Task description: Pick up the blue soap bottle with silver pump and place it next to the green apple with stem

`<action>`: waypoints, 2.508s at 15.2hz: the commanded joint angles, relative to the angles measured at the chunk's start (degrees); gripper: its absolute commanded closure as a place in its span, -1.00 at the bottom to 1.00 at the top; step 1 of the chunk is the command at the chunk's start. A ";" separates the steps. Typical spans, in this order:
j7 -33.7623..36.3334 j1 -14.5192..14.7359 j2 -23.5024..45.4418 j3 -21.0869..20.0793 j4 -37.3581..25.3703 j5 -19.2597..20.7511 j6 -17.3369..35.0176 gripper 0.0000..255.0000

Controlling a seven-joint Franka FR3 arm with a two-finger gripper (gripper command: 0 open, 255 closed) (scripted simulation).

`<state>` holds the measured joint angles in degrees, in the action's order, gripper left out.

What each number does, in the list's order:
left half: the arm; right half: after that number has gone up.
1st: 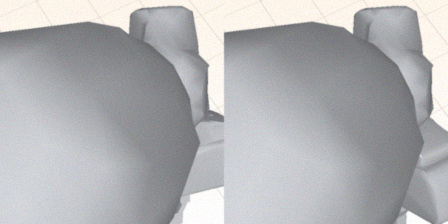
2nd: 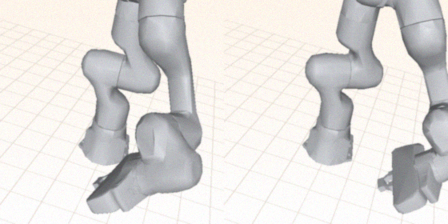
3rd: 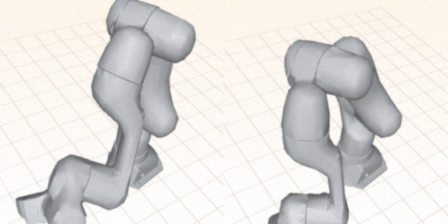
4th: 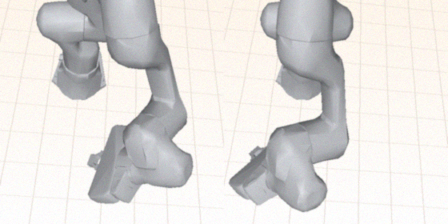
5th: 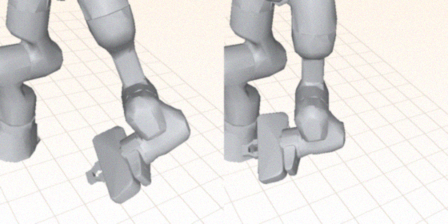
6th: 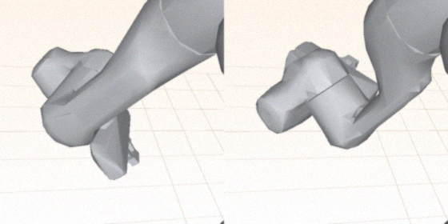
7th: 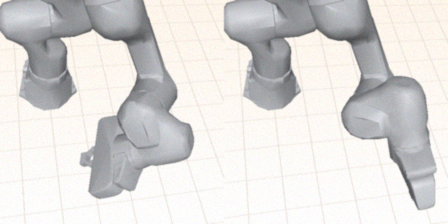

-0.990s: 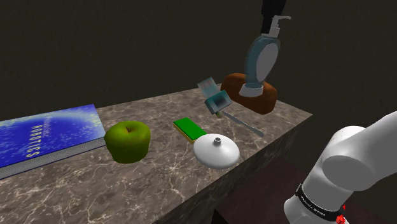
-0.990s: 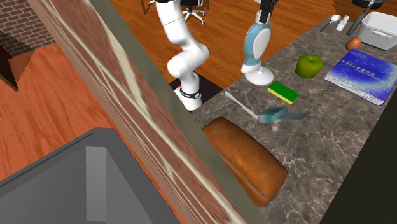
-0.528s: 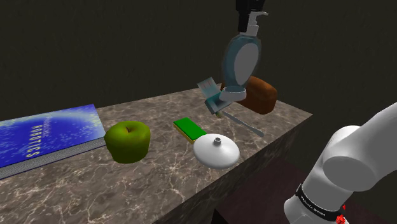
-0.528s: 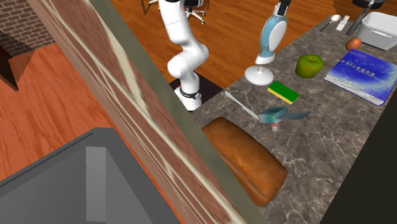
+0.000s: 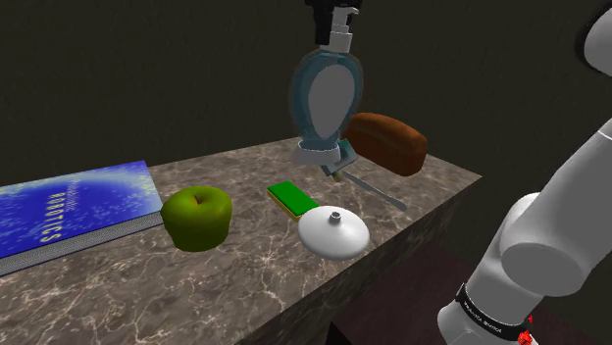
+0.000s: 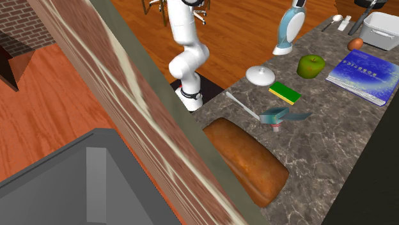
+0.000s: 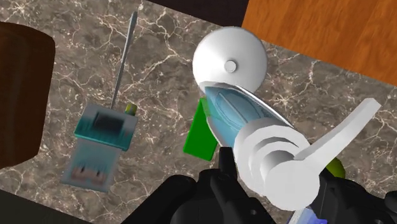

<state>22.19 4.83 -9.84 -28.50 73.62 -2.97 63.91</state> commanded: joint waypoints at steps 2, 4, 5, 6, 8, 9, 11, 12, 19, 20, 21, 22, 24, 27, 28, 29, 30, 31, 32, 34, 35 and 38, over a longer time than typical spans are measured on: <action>6.55 2.33 7.40 -5.16 -7.69 3.41 -1.25 1.00; 11.11 5.34 13.33 -8.49 -13.93 7.19 -2.80 1.00; 13.41 7.56 16.76 -10.01 -17.75 9.68 -3.97 1.00; 17.26 12.96 23.77 -12.45 -26.32 15.40 -7.11 1.00; 16.15 10.74 20.13 -10.86 -19.72 12.06 -3.35 1.00; 15.69 9.63 18.69 -10.65 -16.98 10.90 -1.76 1.00; 14.82 7.96 16.17 -10.16 -12.16 8.97 1.08 1.00; 14.40 7.30 15.06 -9.91 -9.99 8.16 2.37 1.00; 12.01 4.85 9.05 -8.19 2.45 4.16 10.12 1.00; 11.74 4.67 8.38 -7.99 3.96 3.75 11.10 1.00; 11.48 4.52 7.75 -7.80 5.42 3.38 12.06 1.00; 11.24 4.39 7.15 -7.63 6.84 3.03 13.00 1.00; 10.80 4.19 6.06 -7.30 9.55 2.40 14.84 1.00; 10.23 3.99 4.63 -6.90 13.37 1.61 17.49 1.00; 10.06 3.95 4.21 -6.79 14.58 1.38 18.35 1.00; 9.90 3.92 3.81 -6.68 15.76 1.16 19.20 1.00; 9.75 3.90 3.43 -6.59 16.92 0.96 20.05 1.00; 9.61 3.88 3.07 -6.50 18.05 0.77 20.88 1.00; 9.48 3.87 2.74 -6.43 19.15 0.59 21.71 1.00; 9.25 3.86 2.13 -6.29 21.30 0.27 23.35 1.00; 9.15 3.86 1.86 -6.24 22.34 0.12 24.16 1.00; 8.88 3.90 1.15 -6.12 25.34 -0.26 26.57 1.00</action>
<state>31.20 8.74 -8.48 -34.69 97.85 -3.11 89.50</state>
